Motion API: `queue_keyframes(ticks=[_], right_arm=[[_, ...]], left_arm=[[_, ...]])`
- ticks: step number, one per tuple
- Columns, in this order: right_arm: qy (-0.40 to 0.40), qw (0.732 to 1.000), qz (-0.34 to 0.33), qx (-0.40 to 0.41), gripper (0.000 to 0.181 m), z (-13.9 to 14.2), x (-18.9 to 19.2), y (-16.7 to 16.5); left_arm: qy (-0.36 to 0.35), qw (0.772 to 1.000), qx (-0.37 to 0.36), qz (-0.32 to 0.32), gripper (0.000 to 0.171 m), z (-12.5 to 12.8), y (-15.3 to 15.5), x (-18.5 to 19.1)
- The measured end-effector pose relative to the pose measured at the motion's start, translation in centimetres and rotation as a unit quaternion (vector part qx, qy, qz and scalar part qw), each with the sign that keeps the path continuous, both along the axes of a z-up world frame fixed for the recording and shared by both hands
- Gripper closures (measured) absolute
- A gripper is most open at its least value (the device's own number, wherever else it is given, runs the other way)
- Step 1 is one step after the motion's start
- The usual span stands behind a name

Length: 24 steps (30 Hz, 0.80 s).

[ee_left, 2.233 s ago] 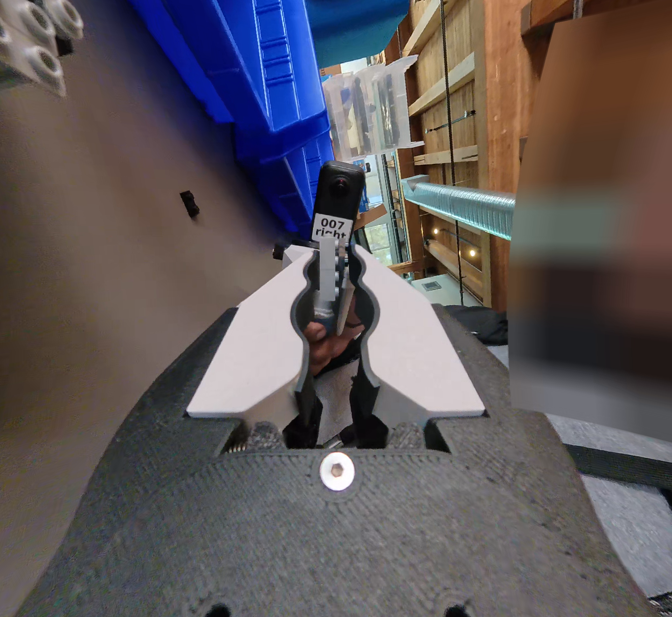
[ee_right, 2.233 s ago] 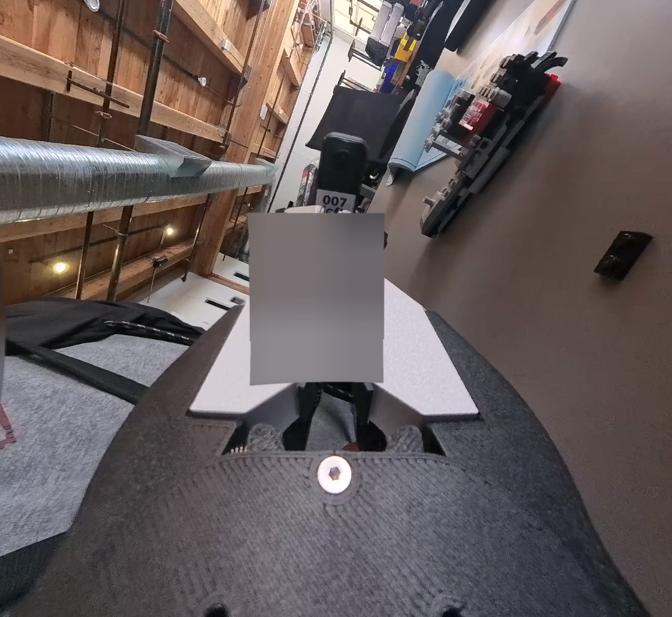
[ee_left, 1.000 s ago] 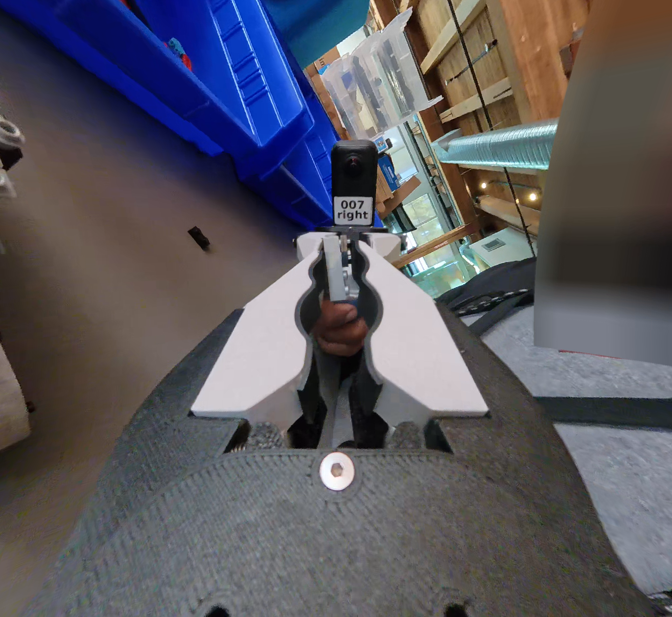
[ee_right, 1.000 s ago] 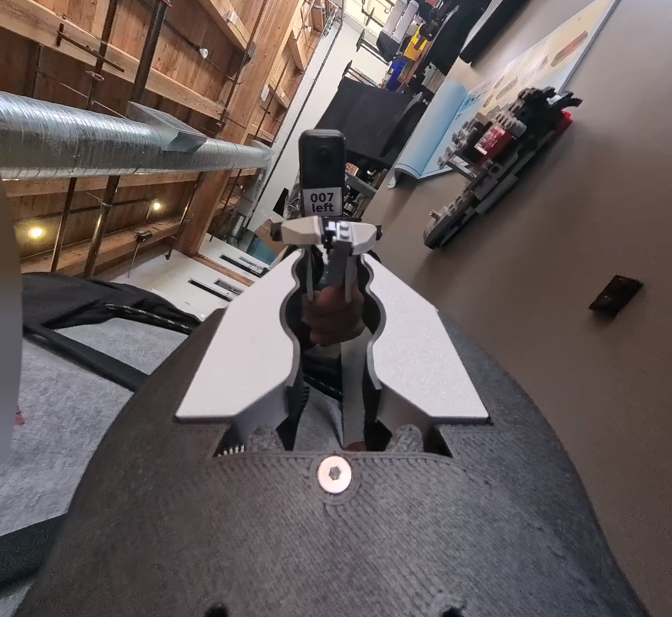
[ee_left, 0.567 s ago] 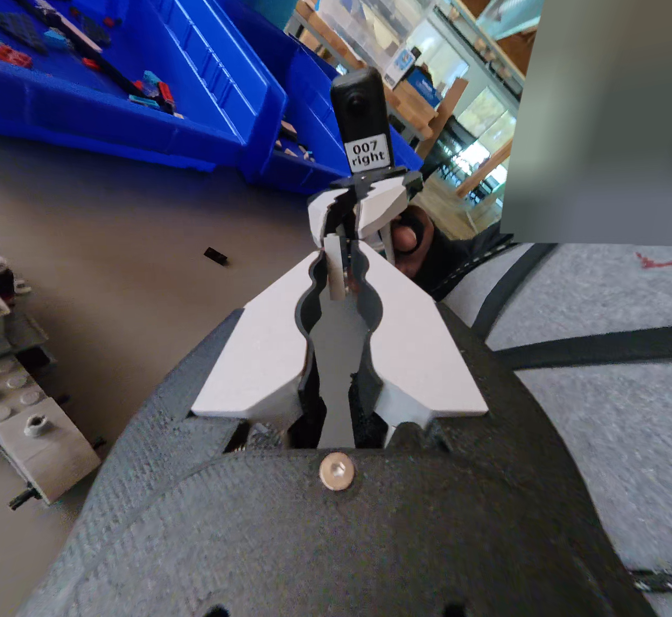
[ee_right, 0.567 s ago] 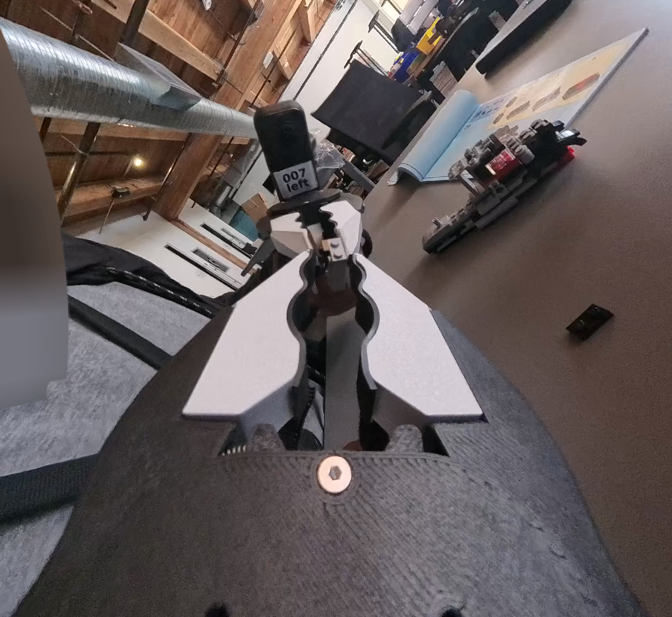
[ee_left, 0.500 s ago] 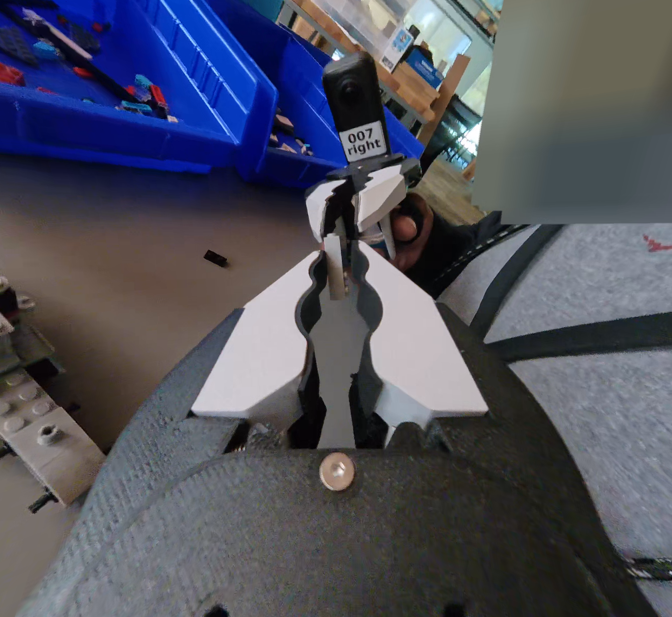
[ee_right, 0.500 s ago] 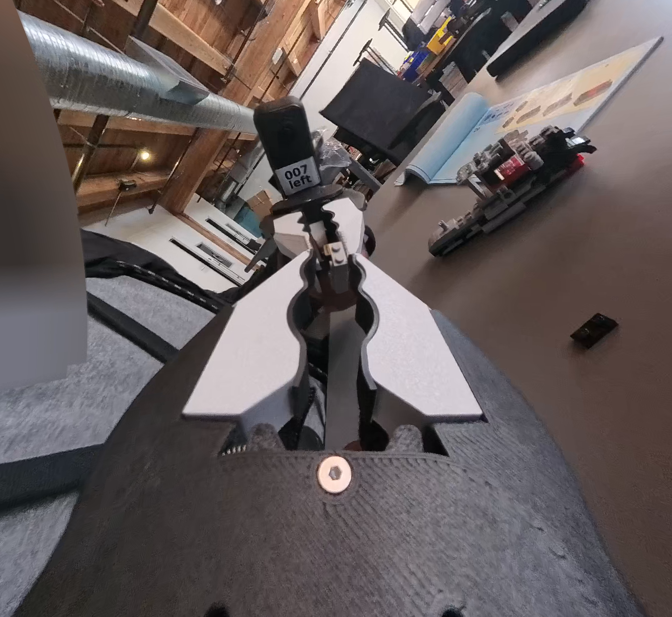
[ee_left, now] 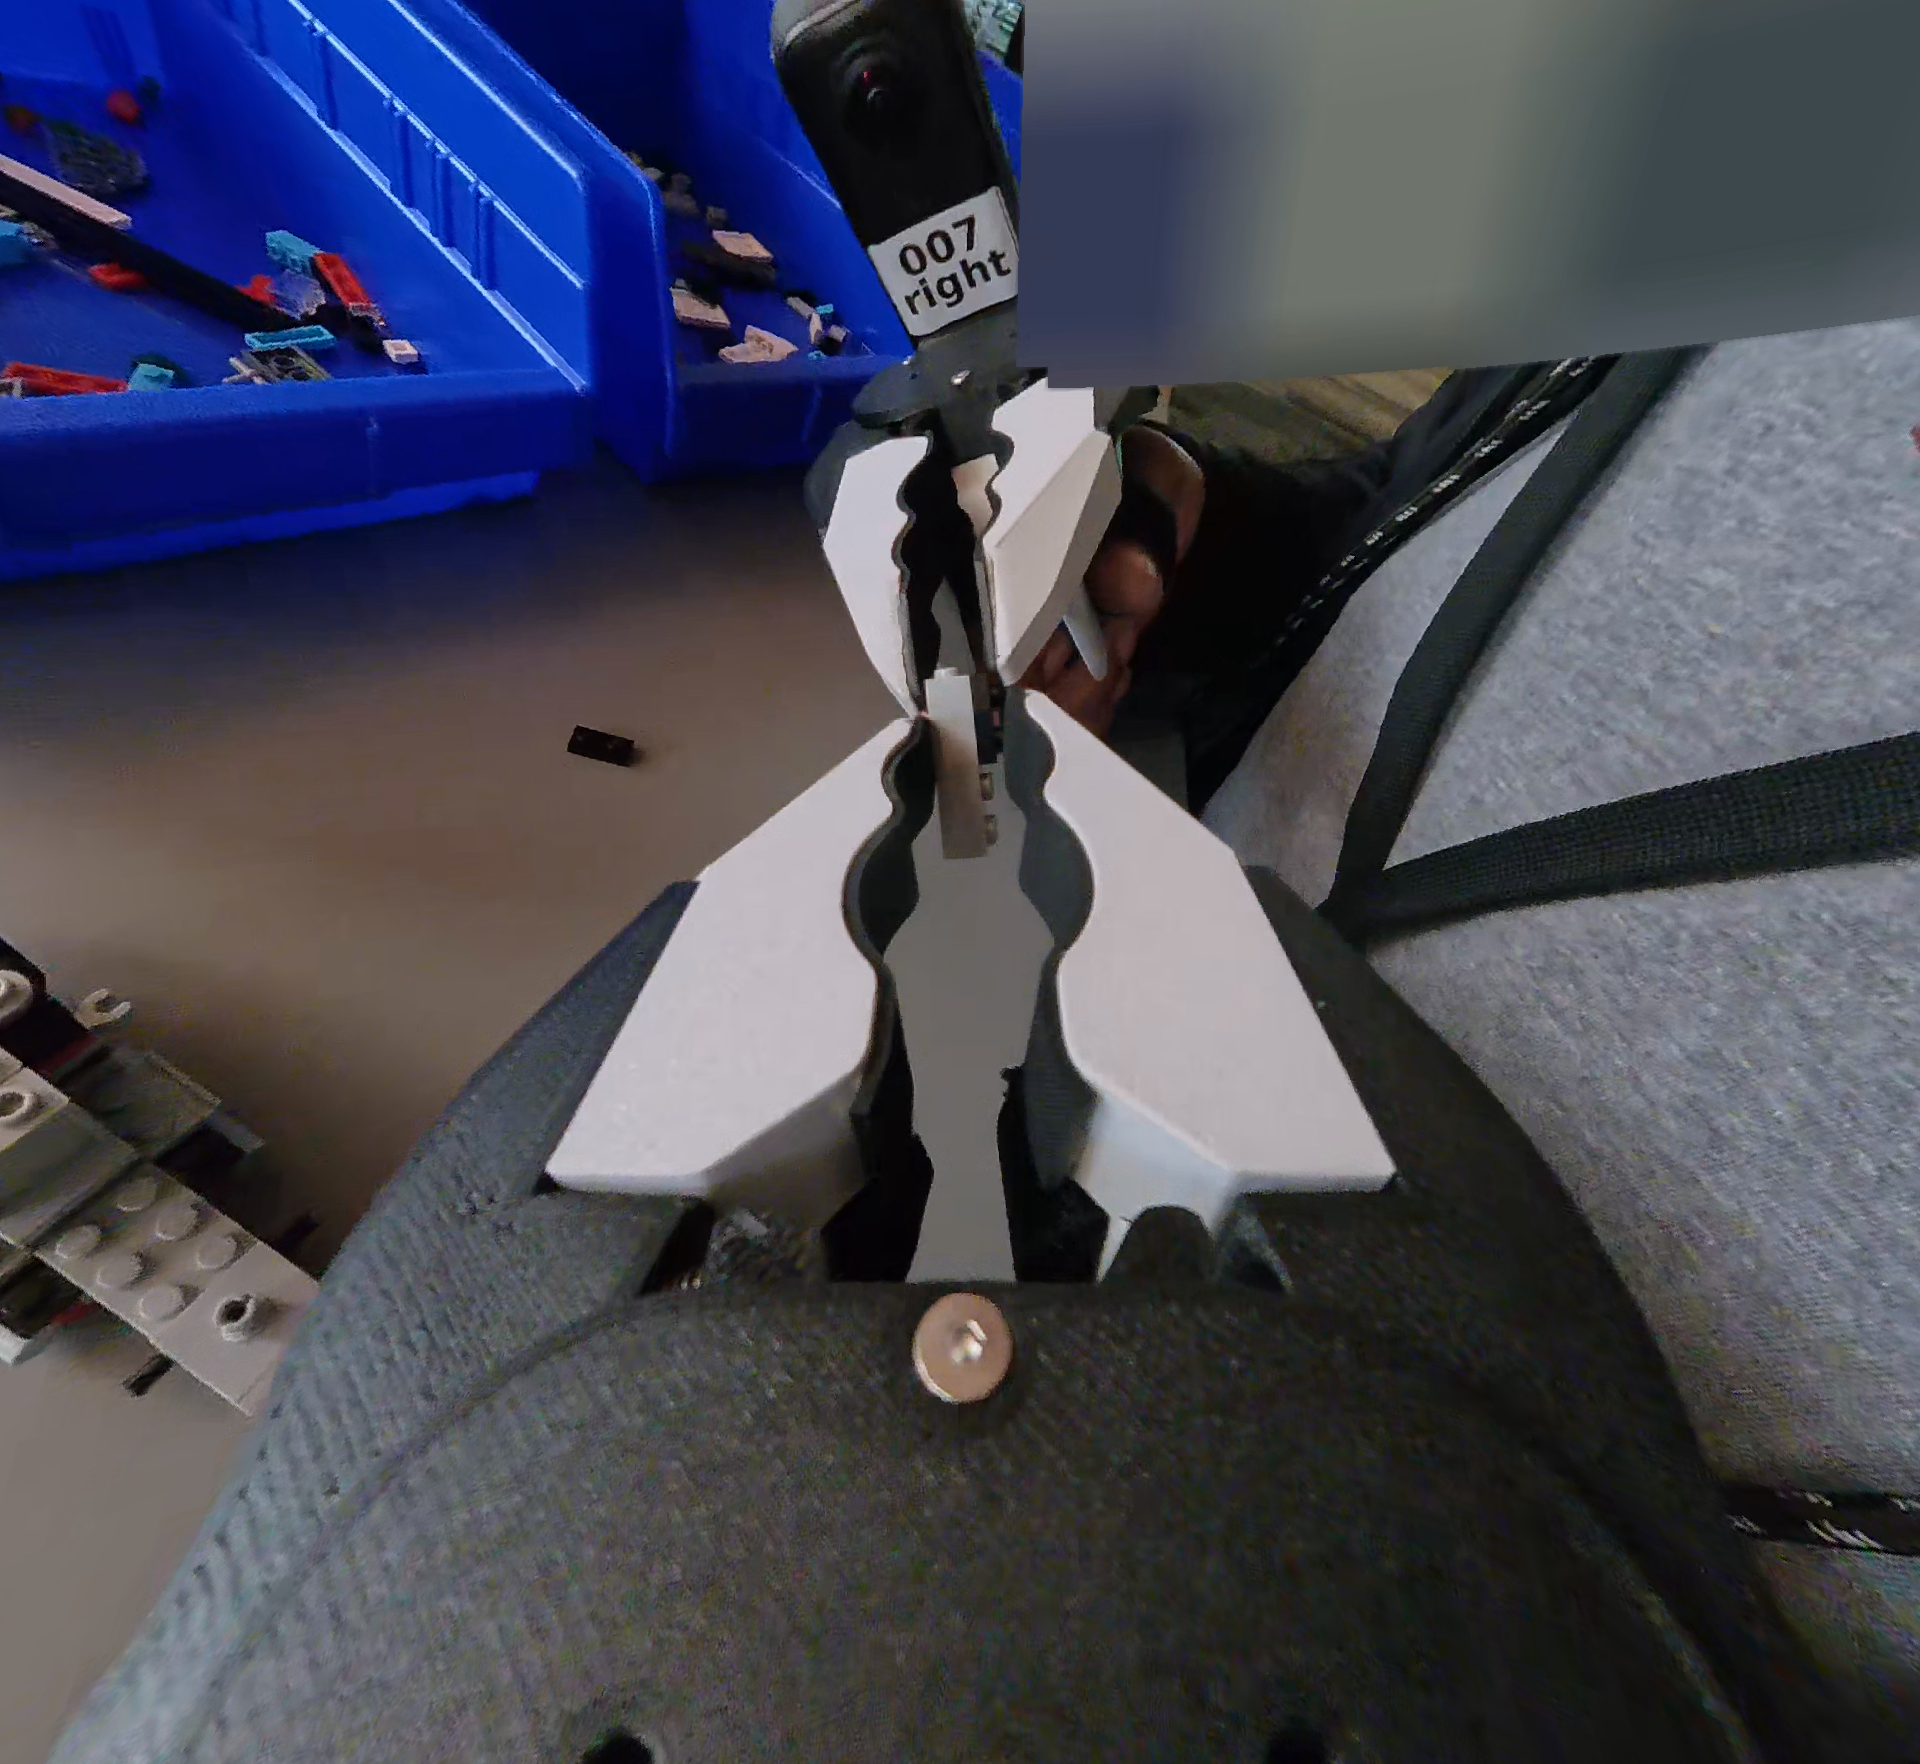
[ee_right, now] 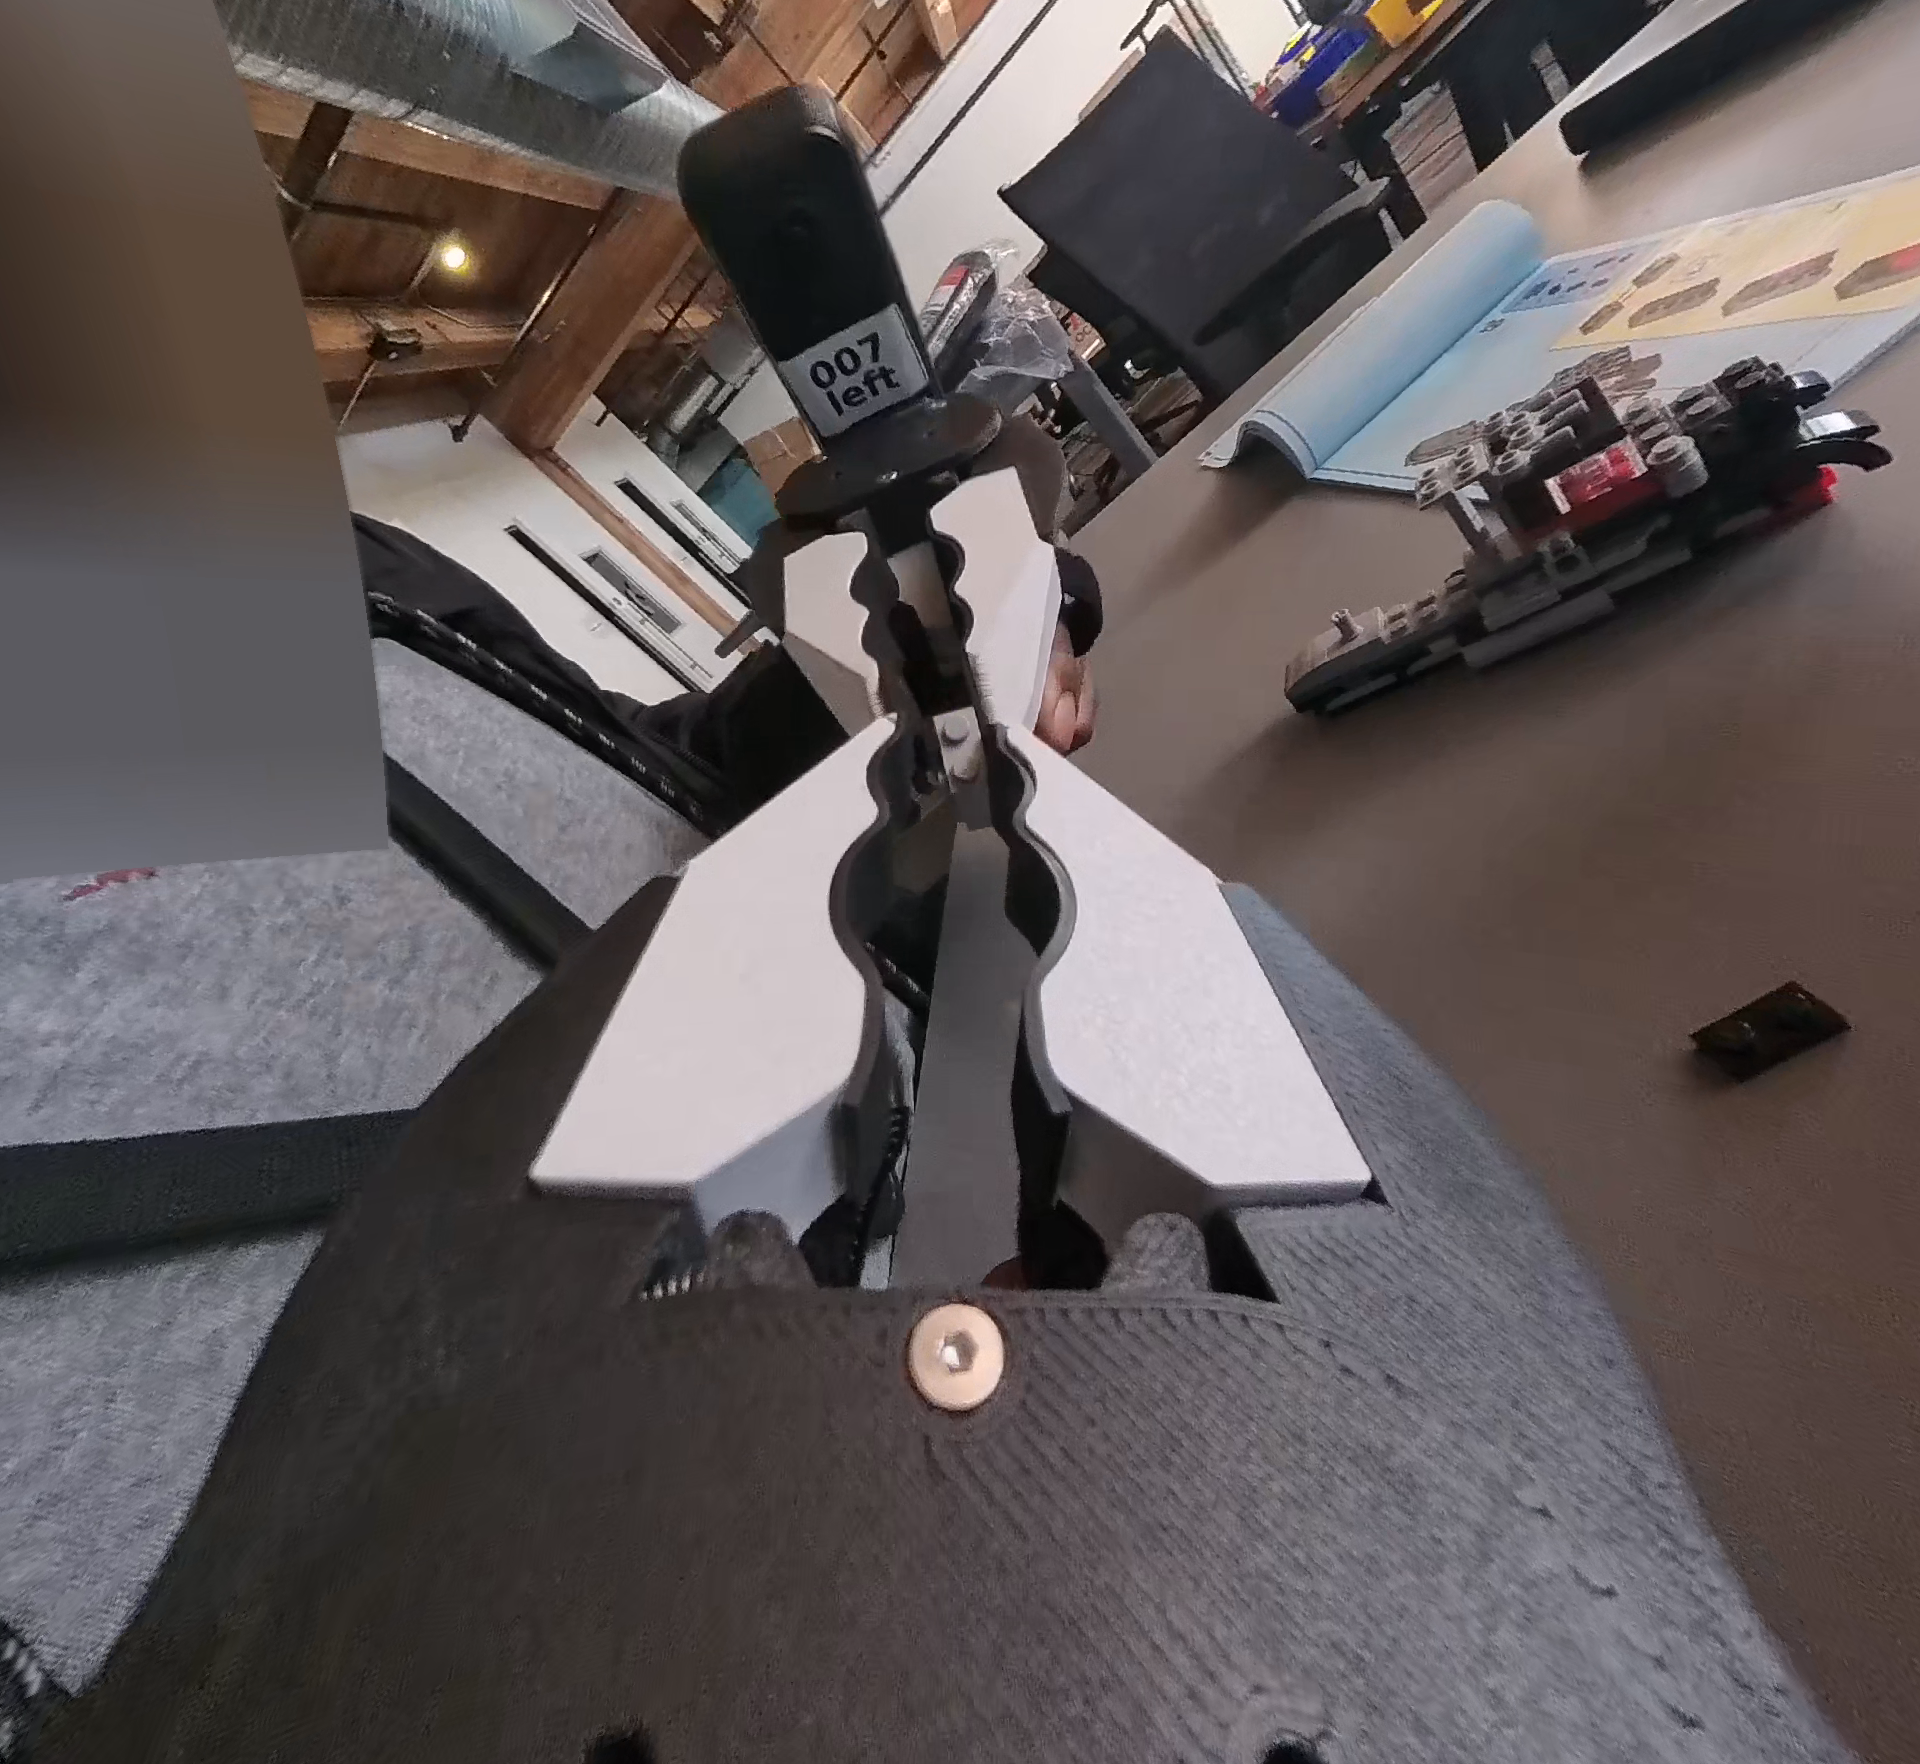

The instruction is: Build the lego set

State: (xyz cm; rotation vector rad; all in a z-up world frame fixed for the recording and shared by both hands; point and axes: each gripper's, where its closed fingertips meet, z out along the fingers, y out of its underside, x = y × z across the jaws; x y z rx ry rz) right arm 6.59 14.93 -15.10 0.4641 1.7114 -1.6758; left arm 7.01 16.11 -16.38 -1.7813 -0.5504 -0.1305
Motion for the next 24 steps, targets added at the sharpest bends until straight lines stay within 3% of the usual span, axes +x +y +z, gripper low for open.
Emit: queue_keyframes(ticks=[9, 13, 14, 17, 20, 22, 24], right_arm=[[0.013, 1.0, -0.012, 0.005, 0.168, -0.3, -0.3, 0.1], [-0.029, 0.999, -0.043, -0.007, 0.168, -0.1, -1.7, 0.0], [-0.049, 0.997, -0.056, -0.022, 0.16, 0.3, -2.3, 0.1], [-0.099, 0.992, -0.066, -0.043, 0.148, 0.9, -3.4, 0.3], [-0.098, 0.992, -0.075, -0.014, 0.147, 0.0, -3.3, -0.4], [-0.106, 0.992, -0.068, 0.006, 0.148, -0.6, -2.9, -1.1], [-0.121, 0.991, -0.062, 0.016, 0.15, -1.0, -2.6, -1.8]], left_arm=[[0.013, 1.0, -0.021, 0.012, 0.157, -0.4, 0.2, -0.3], [-0.05, 0.997, 0.036, 0.049, 0.157, -0.1, -0.1, -1.4], [-0.076, 0.993, 0.061, 0.069, 0.157, -0.1, -0.4, -2.0], [-0.168, 0.961, 0.179, 0.129, 0.156, 0.8, -1.6, -3.6], [-0.25, 0.904, 0.303, 0.17, 0.157, 1.4, -2.9, -4.8], [-0.276, 0.878, 0.344, 0.185, 0.157, 1.3, -3.1, -5.1], [-0.284, 0.866, 0.363, 0.195, 0.156, 1.2, -3.1, -5.2]])
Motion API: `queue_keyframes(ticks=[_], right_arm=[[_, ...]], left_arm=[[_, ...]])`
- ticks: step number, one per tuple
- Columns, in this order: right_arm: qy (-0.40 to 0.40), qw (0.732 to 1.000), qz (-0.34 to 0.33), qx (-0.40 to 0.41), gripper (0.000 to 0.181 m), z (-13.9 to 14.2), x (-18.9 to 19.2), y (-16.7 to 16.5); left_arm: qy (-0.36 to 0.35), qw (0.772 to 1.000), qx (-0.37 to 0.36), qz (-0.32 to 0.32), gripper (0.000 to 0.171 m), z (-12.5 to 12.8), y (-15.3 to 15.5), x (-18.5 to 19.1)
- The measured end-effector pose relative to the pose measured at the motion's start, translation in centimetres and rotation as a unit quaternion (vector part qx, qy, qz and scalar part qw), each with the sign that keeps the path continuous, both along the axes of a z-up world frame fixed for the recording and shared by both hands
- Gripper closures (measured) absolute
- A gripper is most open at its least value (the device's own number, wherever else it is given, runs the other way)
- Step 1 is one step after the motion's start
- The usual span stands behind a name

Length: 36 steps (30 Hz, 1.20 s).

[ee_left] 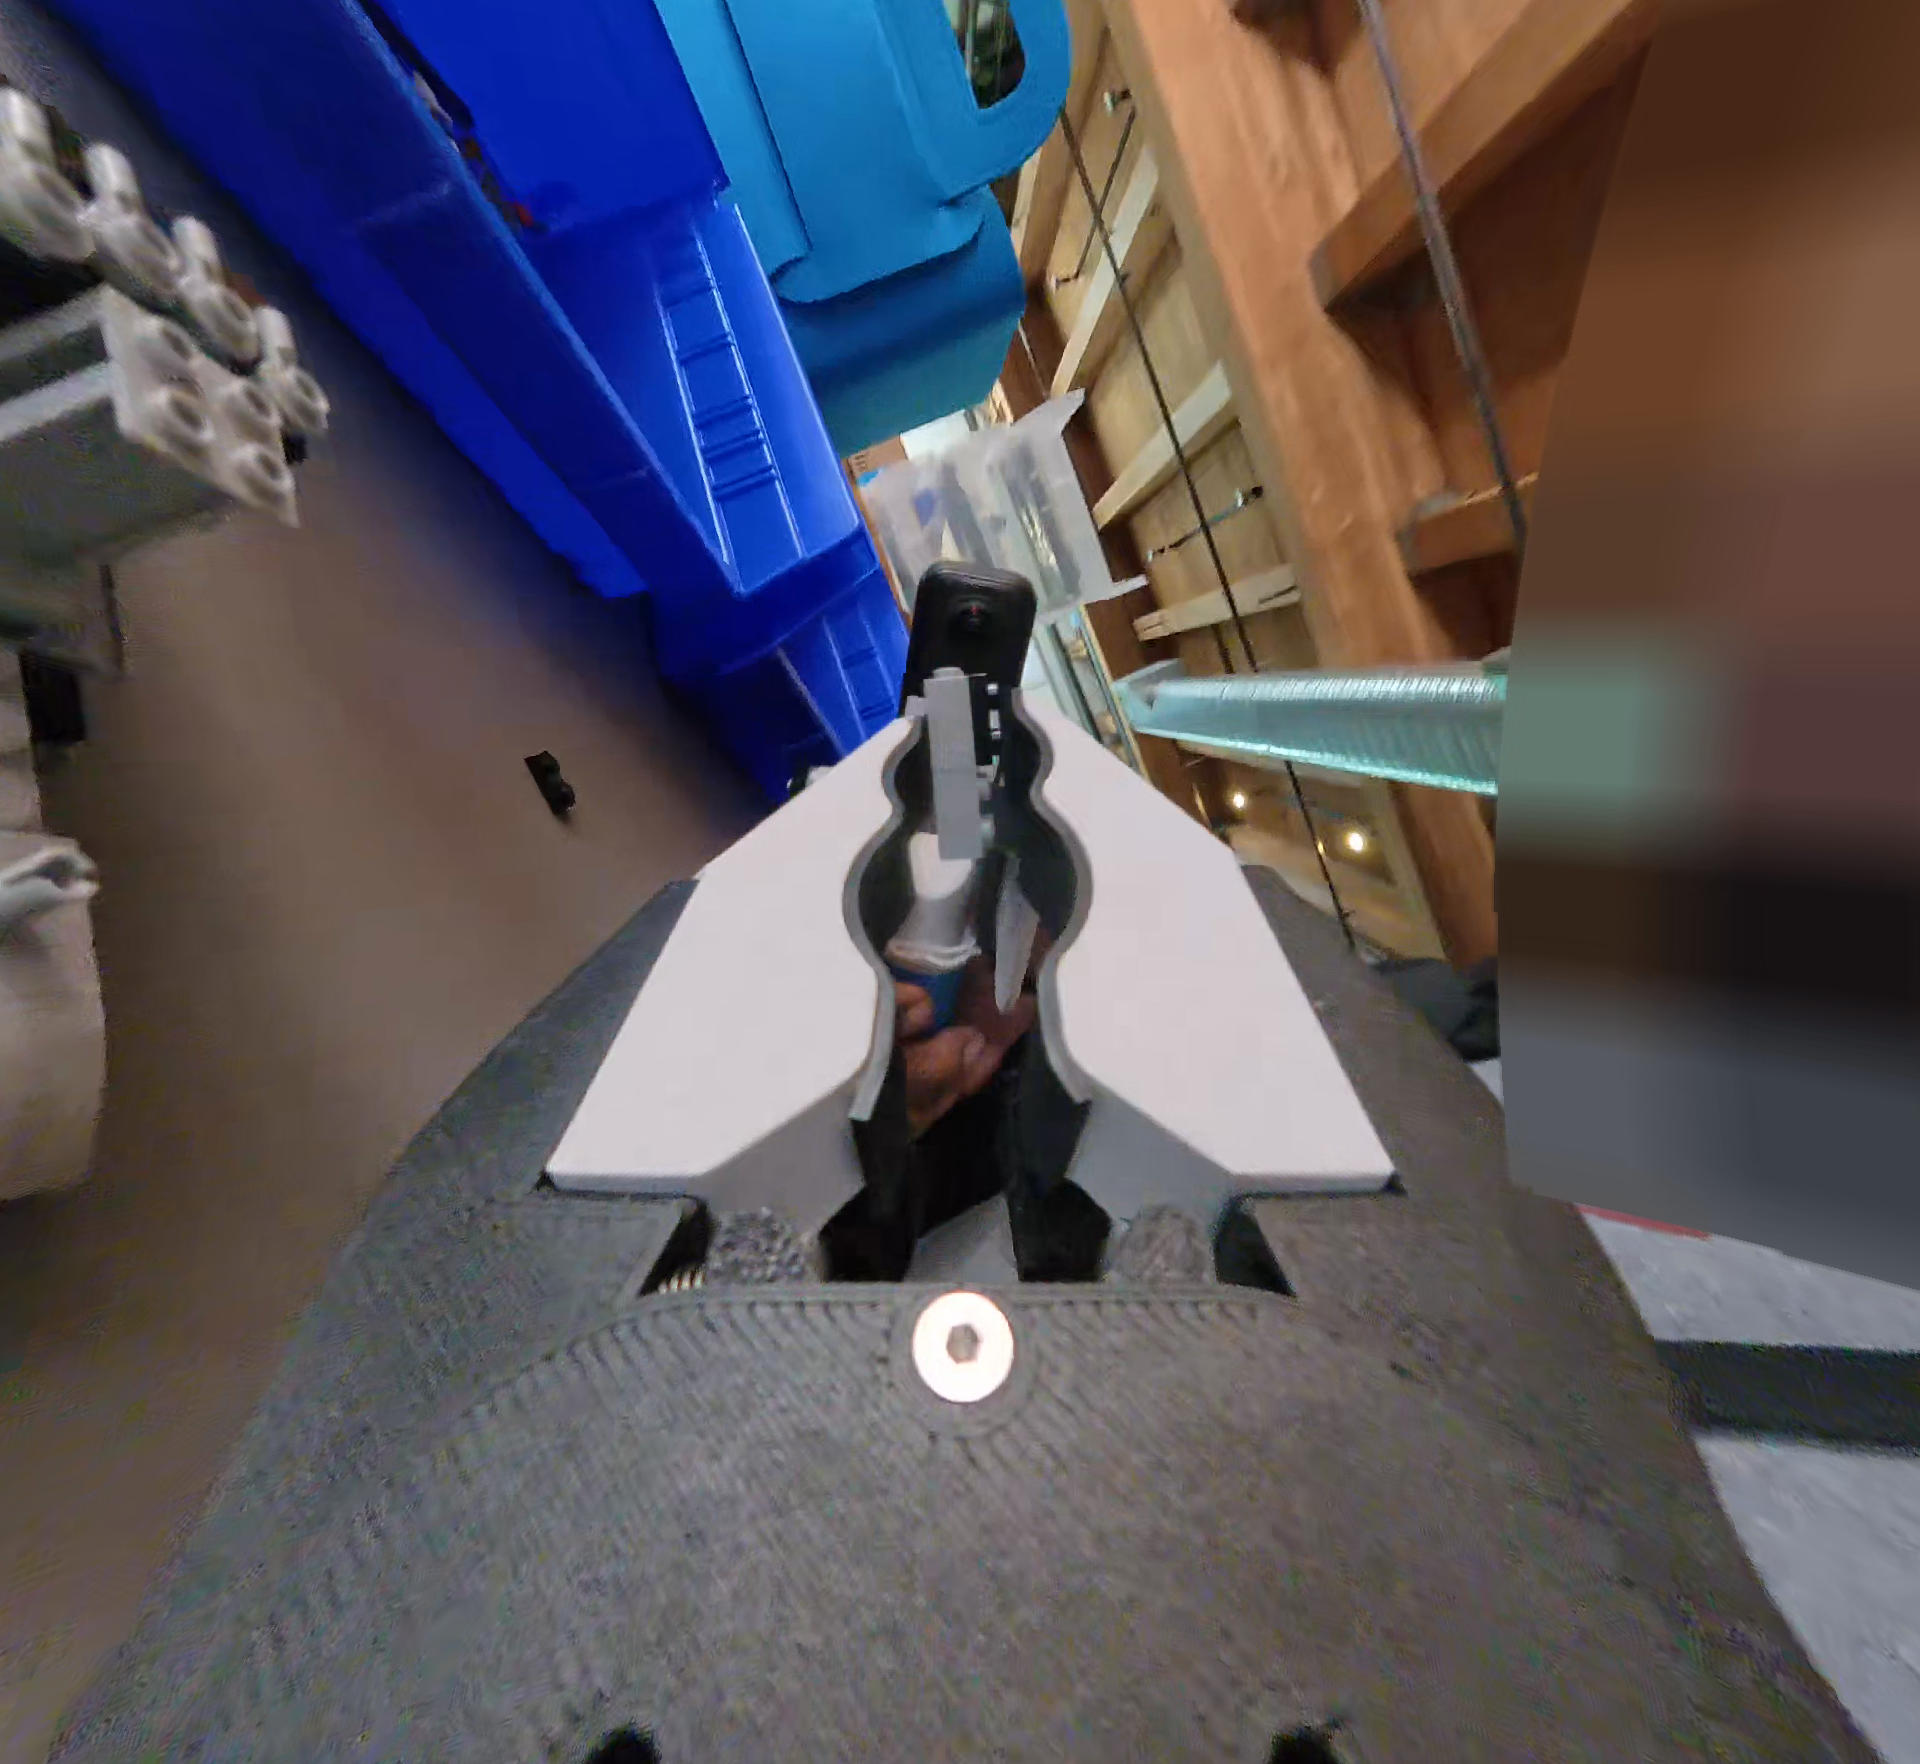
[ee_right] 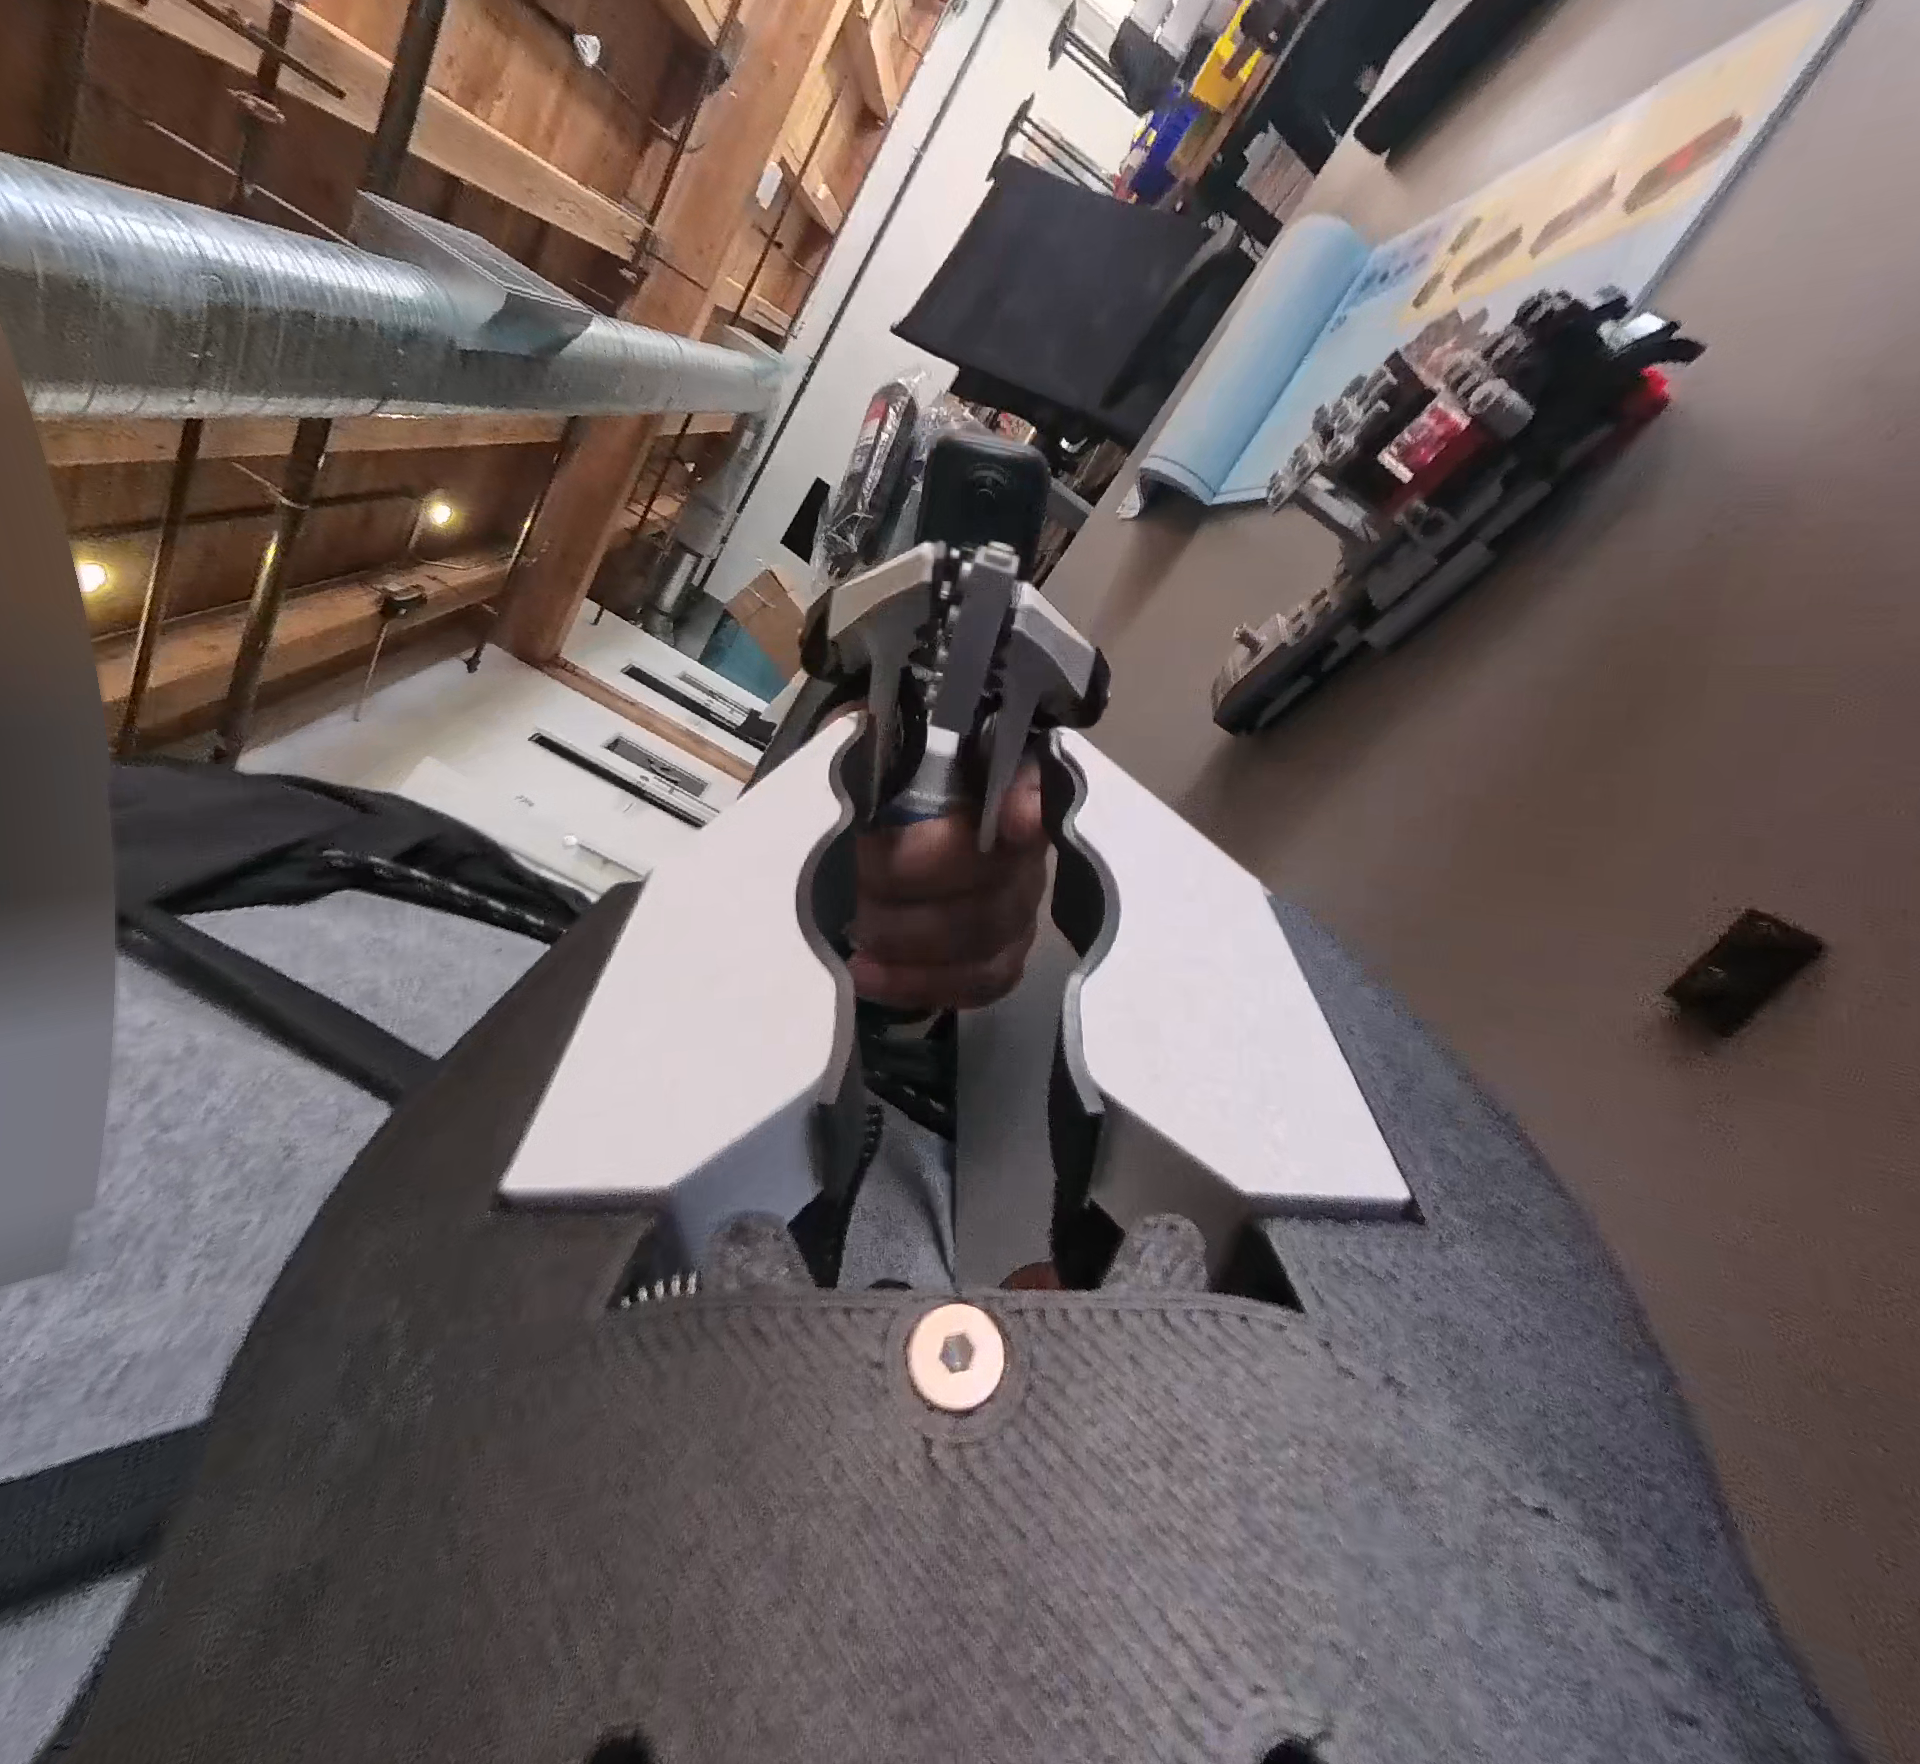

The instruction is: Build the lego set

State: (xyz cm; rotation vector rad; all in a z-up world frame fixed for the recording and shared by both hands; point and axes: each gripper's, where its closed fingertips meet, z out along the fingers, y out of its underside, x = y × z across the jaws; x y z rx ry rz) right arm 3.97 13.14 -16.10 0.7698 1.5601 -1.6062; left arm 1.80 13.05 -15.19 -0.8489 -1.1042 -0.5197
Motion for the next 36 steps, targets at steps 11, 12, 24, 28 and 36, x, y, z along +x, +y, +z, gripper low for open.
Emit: queue_keyframes(ticks=[11, 12, 24, 28, 36], right_arm=[[-0.065, 0.998, 0.001, -0.027, 0.172, 0.15, -0.01, -0.87], [-0.067, 0.997, 0.0, -0.027, 0.172, 0.15, -0.09, -0.83], [-0.04, 0.999, 0.004, -0.006, 0.172, -0.11, 0.05, -1.03], [-0.041, 0.999, 0.012, -0.003, 0.173, -0.23, 0.15, -1.03], [-0.003, 0.997, 0.067, 0.032, 0.172, -0.37, 0.78, -0.94]], left_arm=[[0.008, 1.0, -0.02, 0.001, 0.155, 0.13, -0.4, 0.43], [0.008, 1.0, -0.023, -0.003, 0.154, 0.09, -0.45, 0.5], [-0.005, 1.0, -0.011, -0.019, 0.158, -0.49, -0.54, 0.53], [-0.004, 1.0, -0.018, -0.024, 0.158, -0.54, -0.55, 0.62], [-0.006, 0.998, -0.027, -0.057, 0.151, -0.21, -0.48, 0.71]])
